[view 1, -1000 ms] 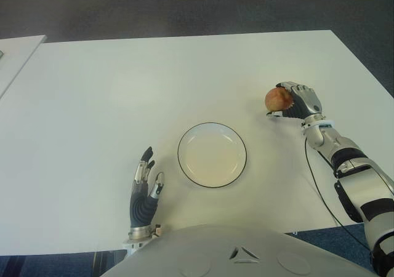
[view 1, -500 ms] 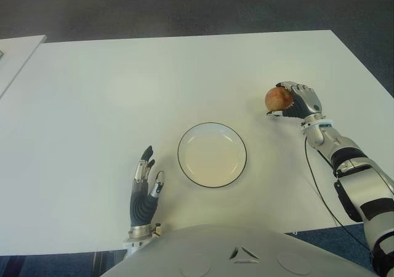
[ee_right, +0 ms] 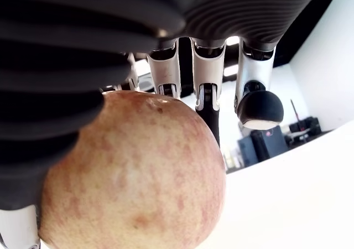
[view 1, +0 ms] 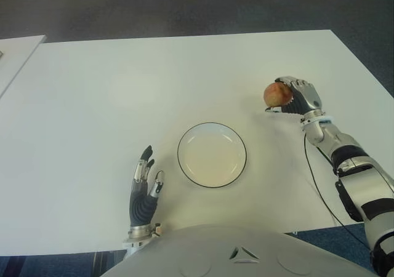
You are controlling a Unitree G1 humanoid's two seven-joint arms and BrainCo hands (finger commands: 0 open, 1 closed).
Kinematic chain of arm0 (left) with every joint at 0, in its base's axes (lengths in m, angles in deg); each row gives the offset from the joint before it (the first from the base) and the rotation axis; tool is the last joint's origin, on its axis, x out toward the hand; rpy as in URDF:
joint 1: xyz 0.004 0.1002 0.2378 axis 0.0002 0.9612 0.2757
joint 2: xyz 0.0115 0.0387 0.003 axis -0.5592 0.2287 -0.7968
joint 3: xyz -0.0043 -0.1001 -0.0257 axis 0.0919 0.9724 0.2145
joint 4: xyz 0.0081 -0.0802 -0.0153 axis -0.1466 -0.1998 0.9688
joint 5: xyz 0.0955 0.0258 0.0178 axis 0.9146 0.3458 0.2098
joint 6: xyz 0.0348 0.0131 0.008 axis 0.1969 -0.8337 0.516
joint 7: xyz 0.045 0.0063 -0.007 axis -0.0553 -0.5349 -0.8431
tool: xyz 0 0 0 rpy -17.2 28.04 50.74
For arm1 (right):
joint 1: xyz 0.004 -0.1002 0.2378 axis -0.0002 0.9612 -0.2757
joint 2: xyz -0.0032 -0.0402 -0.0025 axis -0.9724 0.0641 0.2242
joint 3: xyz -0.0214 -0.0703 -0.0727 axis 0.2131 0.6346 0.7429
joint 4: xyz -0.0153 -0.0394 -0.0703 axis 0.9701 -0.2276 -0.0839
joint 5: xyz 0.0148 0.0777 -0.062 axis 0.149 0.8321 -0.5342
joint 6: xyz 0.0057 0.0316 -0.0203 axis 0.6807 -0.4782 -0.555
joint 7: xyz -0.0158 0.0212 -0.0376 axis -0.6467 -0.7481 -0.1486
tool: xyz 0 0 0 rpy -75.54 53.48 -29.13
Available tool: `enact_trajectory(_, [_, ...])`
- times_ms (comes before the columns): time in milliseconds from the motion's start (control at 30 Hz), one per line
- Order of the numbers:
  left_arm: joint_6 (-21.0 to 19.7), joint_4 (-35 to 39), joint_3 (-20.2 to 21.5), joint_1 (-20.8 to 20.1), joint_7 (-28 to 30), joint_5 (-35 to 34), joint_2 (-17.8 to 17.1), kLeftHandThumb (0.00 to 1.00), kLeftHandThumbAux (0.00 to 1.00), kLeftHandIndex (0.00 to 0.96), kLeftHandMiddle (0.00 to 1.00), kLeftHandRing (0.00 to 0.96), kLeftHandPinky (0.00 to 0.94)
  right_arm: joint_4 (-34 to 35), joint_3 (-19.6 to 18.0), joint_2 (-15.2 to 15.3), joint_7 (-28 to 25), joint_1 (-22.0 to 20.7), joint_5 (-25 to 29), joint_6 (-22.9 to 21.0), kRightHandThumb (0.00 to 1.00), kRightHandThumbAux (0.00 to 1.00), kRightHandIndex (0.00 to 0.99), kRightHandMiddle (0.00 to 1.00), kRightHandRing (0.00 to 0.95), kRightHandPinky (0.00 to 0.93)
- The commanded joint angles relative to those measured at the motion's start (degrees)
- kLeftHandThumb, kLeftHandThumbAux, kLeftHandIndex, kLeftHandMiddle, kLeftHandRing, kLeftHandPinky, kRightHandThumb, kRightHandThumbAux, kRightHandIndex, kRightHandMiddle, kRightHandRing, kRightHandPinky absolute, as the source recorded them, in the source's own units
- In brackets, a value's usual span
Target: Put the apples into the plate.
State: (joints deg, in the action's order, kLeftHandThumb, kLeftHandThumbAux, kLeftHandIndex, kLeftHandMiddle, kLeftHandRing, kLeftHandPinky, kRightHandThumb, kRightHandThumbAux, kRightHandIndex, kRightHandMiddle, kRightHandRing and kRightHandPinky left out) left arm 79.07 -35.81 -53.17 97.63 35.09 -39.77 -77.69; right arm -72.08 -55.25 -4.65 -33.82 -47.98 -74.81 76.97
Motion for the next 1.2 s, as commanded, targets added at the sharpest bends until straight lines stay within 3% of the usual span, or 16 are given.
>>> enact_trajectory(33, [-0.98,0.13,-0.54,0.15,0.78,-0.39,-0.07,0.0,0.431,0.0,0.0,0.0,0.0,15.42,-2.99,0.42,-4.11,4.37,3.86,1.99,0.72,0.71,0.441,0.888,0.88,0.867])
enact_trajectory(200, [-1.21,-0.13,-0.74,-0.01,0.79,-0.31,0.14,0.0,0.434,0.0,0.0,0.0,0.0,28.14,-5.24,1.08,-9.69,9.73,6.8,1.36,0.72,0.71,0.441,0.888,0.879,0.863])
enact_trajectory(433, [-1.44,-0.88,-1.36,-0.61,1.13,-1.14,0.37,0.0,0.427,0.0,0.0,0.0,0.0,37.31,-7.31,1.32,-16.4,13.4,9.48,1.6,0.717,0.712,0.44,0.882,0.871,0.849])
enact_trajectory(867, [-0.73,-1.54,-1.82,-1.32,0.32,-0.51,0.66,0.0,0.431,0.0,0.0,0.0,0.0,46.95,-9.52,0.05,-26.61,15.76,10.3,2.38,0.714,0.715,0.44,0.863,0.85,0.825])
enact_trajectory(1200, [-0.48,-1.97,-1.97,-2.08,-0.28,1.33,1.52,0.0,0.416,0.0,0.0,0.0,0.0,50.29,-7.5,-0.7,-30.8,18.0,8.21,8.39,0.714,0.716,0.439,0.857,0.839,0.829])
